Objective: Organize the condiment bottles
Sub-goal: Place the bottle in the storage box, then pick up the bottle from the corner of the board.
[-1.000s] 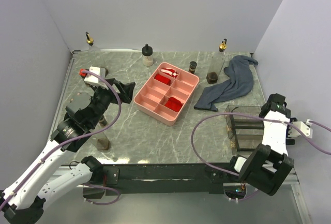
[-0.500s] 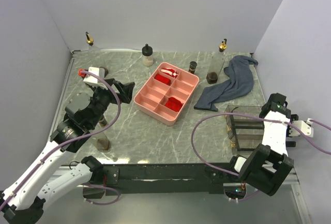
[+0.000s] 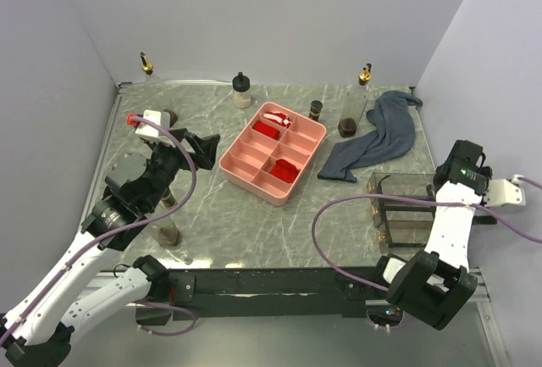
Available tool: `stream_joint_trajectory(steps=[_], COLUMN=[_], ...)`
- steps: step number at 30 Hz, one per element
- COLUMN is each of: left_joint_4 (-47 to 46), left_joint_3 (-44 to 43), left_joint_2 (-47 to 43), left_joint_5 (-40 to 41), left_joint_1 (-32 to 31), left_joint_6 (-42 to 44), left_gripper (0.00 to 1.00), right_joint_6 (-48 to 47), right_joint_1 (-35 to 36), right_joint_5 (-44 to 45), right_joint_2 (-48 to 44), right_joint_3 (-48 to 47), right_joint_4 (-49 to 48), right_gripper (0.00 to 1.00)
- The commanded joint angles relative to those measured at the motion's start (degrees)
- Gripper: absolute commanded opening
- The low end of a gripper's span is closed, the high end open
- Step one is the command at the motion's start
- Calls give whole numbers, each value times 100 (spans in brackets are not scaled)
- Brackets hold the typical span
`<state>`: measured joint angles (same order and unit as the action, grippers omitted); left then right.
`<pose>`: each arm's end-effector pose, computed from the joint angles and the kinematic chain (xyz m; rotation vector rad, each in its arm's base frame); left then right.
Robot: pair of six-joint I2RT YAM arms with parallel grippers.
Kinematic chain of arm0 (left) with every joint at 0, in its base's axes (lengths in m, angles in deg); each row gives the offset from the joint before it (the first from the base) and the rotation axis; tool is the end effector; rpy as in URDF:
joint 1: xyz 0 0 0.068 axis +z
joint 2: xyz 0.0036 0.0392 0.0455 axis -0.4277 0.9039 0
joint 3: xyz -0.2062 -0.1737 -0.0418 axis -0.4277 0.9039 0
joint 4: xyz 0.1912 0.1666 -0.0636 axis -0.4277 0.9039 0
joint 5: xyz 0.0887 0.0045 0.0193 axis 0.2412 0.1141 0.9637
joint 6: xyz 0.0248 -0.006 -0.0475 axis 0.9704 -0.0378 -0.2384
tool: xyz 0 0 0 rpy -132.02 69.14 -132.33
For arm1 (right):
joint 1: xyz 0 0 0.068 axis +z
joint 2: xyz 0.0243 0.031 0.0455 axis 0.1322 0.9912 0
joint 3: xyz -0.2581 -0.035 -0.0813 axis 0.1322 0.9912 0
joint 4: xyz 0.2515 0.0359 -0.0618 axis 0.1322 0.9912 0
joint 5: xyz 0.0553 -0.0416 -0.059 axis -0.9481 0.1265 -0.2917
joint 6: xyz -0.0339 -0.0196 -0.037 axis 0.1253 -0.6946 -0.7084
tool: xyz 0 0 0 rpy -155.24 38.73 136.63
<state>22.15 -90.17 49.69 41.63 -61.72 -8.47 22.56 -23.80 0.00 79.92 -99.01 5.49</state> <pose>0.1300 -0.0844 0.4007 0.0476 1.5470 -0.5471 0.1569 -0.1237 0.2818 1.8693 1.4603 -0.7190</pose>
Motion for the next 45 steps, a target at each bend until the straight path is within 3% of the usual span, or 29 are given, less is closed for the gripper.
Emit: stream_joint_trajectory(steps=[1,8,14,22,28,32,35,40,45], left_joint_4=[-170,-117,-143,-21,1541,2658,3607,4198,4699], left_joint_3=[-31,-75,-49,-180,-1208,-1787,-2174,-2263,-2326], left_joint_2=[-138,-190,-296,-314,-217,-217,-199,-383,-454], left_joint_5=[167,211,150,325,701,1177,1379,1907,2170], left_joint_1=[19,28,19,28,19,28,19,28,19], left_joint_6=[102,102,111,23,-732,-1163,-1357,-1585,-2077], left_gripper=[97,97,97,97,96,97,97,97,97], right_joint_6=[-1037,-2574,-2981,-3719,-3668,-3702,-3764,-3991,-4326], right_joint_1=[-7,599,1609,3356,4482,5702,6188,7585,8623], right_joint_5=[-1123,-2812,-2903,-4526,-5969,-5936,-5892,-5524,-4741], right_joint_2=[-126,-714,-821,-1119,-2101,-2236,-1990,-1412,-532], right_joint_3=[-469,-197,-319,-381,488,963,973,947,297], right_joint_4=[-522,-1638,-1763,-2465,-4309,-5206,-5488,-6192,-6490], right_gripper=[100,100,100,100,98,99,100,100,100])
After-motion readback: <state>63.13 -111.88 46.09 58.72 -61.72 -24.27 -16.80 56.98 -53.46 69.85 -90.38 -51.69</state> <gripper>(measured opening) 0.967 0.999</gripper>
